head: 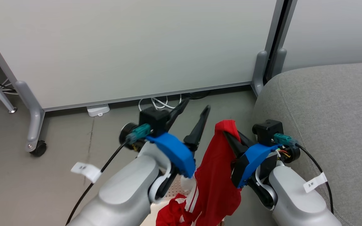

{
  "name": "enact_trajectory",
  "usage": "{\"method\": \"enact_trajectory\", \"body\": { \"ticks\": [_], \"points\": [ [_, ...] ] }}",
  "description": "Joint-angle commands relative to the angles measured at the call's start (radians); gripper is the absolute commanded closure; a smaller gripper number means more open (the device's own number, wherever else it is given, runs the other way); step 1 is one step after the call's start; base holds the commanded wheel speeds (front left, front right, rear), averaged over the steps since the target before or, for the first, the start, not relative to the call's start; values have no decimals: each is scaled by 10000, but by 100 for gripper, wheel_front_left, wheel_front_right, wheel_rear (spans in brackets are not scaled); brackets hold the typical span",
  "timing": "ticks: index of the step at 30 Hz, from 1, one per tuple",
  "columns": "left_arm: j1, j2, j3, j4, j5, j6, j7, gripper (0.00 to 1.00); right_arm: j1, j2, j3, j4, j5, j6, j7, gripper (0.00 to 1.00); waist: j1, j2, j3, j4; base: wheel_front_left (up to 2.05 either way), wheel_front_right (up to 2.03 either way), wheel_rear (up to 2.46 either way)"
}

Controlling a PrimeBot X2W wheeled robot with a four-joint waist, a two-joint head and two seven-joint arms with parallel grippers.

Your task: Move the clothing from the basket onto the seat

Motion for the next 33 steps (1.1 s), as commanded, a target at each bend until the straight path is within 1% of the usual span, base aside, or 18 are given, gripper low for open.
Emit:
{"method": "enact_trajectory", "body": {
  "ticks": [1,2,8,11,14,18,22,28,33],
  "points": [
    [496,278,379,-333,228,146,-71,0,119,-78,-93,-183,-94,5,-56,100,1,0,26,-35,0,0,0],
    [496,278,379,-333,228,146,-71,0,119,-78,-93,-183,-94,5,-56,100,1,0,26,-35,0,0,0],
    [2249,991,2034,-1853,1492,541,-80,0,325,-136,-319,-800,-341,5,-14,100,1,0,125,-248,0,0,0],
    [3164,1199,2941,-2570,2166,638,-83,0,464,-175,-436,-1178,-465,5,86,100,1,0,166,-407,0,0,0],
    [4090,1328,3843,-3151,2827,604,-84,0,595,-233,-592,-1574,-610,5,232,100,1,0,203,-592,0,0,0],
    [5048,1432,4661,-3711,3828,296,-83,0,778,-292,-811,-2065,-820,5,442,100,1,0,276,-823,0,0,0],
    [5772,1404,5310,-3800,4509,37,-84,0,964,-305,-969,-2497,-980,5,657,100,1,0,342,-1096,0,0,0],
    [6471,1067,6392,-3875,4963,-287,-85,0,1210,-312,-1155,-3061,-1102,5,916,100,1,0,441,-1528,0,0,0],
    [6720,797,7023,-3937,5310,-548,-85,0,1373,-254,-1281,-3449,-1220,5,1038,100,1,0,540,-2016,0,0,0]
  ]
}}
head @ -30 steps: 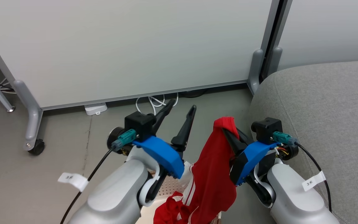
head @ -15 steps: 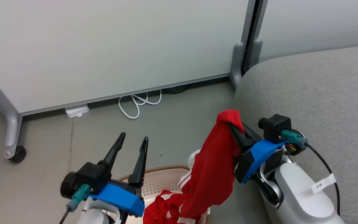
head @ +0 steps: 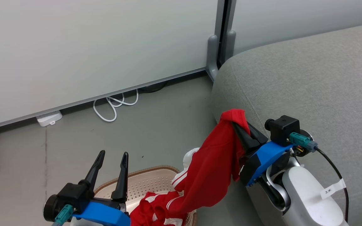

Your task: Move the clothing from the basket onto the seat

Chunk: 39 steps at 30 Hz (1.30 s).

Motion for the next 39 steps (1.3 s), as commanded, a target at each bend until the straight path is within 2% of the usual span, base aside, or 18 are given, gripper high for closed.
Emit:
{"method": "enact_trajectory", "body": {
  "ticks": [1,14,20,28,39],
  "points": [
    [75,-46,158,-31,128,-87,-47,0,132,24,-42,-168,-36,5,25,100,0,0,80,-329,0,0,0],
    [-30,-314,654,95,666,-468,-47,0,394,138,-107,-714,-31,5,166,100,0,0,344,-2203,0,0,0],
    [-155,-315,717,69,797,-535,-47,0,525,120,-156,-859,-74,5,186,100,0,0,446,-2794,0,0,0],
    [-214,-279,668,85,866,-591,-47,0,616,136,-279,-959,-121,5,220,100,0,0,571,-3003,0,0,0],
    [-355,-125,494,-44,924,-621,-47,0,-179,348,-843,-986,-83,5,207,100,0,0,984,-2772,0,0,0]
  ]
}}
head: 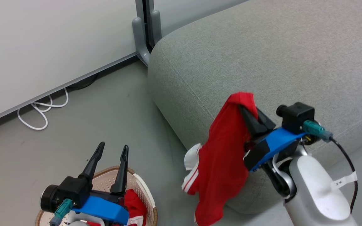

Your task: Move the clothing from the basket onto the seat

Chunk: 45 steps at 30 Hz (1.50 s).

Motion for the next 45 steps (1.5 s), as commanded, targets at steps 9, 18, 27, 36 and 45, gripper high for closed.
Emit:
{"method": "enact_trajectory", "body": {
  "ticks": [9,18,27,36,45],
  "points": [
    [-752,565,-264,-685,199,-84,-48,0,-2768,-350,-1179,-240,141,5,130,100,0,0,1395,464,0,0,0],
    [-1702,1427,18,-2143,343,-78,232,0,-6555,-1713,-3492,-292,-403,2,585,100,0,0,3888,754,0,0,0],
    [-2245,1761,39,-3456,492,-30,594,0,-8689,-2533,-5635,599,-1188,3,228,100,0,0,5446,954,0,0,0],
    [-2694,1994,-52,-4267,580,-28,853,0,-8677,-2501,-6665,2512,-1650,5,-212,100,0,0,6412,1329,0,0,0],
    [-2721,2073,-224,-4353,673,13,935,0,-8134,-2210,-7273,4936,-2214,3,-561,100,0,0,6651,1641,0,0,0]
  ]
}}
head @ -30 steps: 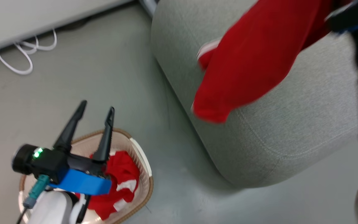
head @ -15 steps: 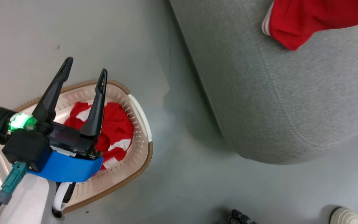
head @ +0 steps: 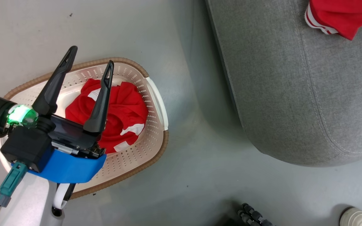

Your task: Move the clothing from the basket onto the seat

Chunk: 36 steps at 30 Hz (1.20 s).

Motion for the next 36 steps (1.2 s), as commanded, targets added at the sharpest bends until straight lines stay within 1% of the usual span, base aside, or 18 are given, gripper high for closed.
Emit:
{"method": "enact_trajectory", "body": {
  "ticks": [1,2,3,4,9,12,20,24,30,32,36],
  "points": [
    [-110,28,-12,25,41,5,-37,0,201,81,-33,337,-142,1,-63,100,-2,0,-7,71,0,0,0],
    [-109,30,-34,41,28,5,-39,0,253,96,10,552,-217,1,-66,65,-2,0,-21,98,0,0,0],
    [-119,30,-45,65,12,10,-46,0,296,95,69,727,-276,1,-117,55,-2,0,-36,127,0,0,0],
    [-129,32,-50,102,4,20,-58,0,352,94,53,900,-286,1,-168,0,-2,0,-68,152,0,0,0],
    [-55,-43,-123,332,-90,42,-151,0,484,124,125,1527,-528,1,-481,0,-2,0,-423,230,0,0,0],
    [-33,-147,-213,519,-149,47,-267,0,566,36,210,1764,-662,1,-615,0,-2,0,-765,283,0,0,0],
    [256,-681,-510,1502,-467,41,-695,0,1142,-135,387,2312,-655,1,-815,0,-2,0,-2208,477,0,0,0],
    [476,-976,-533,2018,-631,80,-859,0,1538,-149,687,2511,-721,1,-797,0,-2,0,-3038,549,0,0,0],
    [955,-1394,-391,2775,-827,162,-981,0,2379,287,1381,2447,-350,1,-1234,0,-2,0,-4245,594,0,0,0],
    [1121,-1527,-310,3020,-866,237,-995,0,2740,374,1694,2287,-269,1,-1396,0,-2,0,-4614,624,0,0,0],
    [1426,-1813,-29,3337,-968,323,-1000,0,3636,783,2349,1794,18,3,-1636,0,-2,0,-5317,756,0,0,0]
  ]
}}
